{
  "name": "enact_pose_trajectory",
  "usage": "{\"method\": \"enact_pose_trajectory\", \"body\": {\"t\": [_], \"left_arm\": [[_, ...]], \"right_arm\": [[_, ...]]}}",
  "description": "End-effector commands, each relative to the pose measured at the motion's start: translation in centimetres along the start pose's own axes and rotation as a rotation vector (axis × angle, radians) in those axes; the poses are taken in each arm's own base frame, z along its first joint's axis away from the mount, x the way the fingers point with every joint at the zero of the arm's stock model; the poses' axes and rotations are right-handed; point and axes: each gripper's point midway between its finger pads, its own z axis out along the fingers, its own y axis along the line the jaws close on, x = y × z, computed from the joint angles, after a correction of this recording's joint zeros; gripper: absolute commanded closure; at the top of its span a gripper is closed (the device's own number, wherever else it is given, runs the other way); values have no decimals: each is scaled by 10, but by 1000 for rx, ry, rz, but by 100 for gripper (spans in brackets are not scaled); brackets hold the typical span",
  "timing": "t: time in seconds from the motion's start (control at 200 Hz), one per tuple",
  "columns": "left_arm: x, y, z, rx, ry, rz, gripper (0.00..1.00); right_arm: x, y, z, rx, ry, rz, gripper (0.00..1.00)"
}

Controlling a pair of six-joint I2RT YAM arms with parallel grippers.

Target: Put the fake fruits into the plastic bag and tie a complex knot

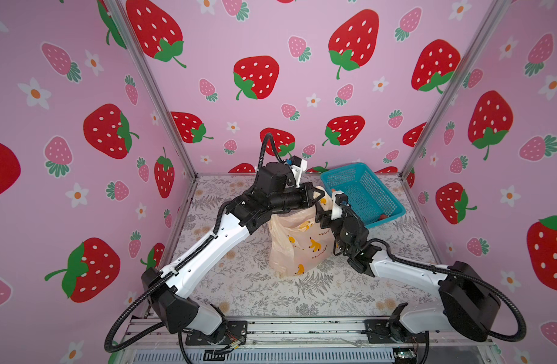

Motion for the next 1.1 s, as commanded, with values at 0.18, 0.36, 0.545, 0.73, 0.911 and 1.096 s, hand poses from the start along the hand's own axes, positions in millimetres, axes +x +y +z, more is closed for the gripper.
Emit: {"method": "enact_pose_trajectory", "body": {"t": [0.18, 0.36, 0.545, 0.73, 0.911, 1.096], "left_arm": [[-14, 0, -7, 24, 1, 25, 100], [-11, 4, -7, 17, 13, 40, 100], [-11, 0, -10, 26, 14, 53, 100], [-13, -2, -13, 32, 10, 64, 100], [-16, -1, -17, 33, 4, 57, 100], [-19, -1, -17, 40, -4, 55, 100]], "right_arm": [[-12, 26, -14, -209, -10, -57, 24], [-42, 47, -23, -455, -32, -133, 9], [-59, 63, -35, -766, -29, -173, 6], [-51, 78, -42, -1074, 10, -162, 15], [-34, 82, -44, -1191, 59, -97, 53], [-5, 65, -35, -1046, 104, -38, 83]]}}
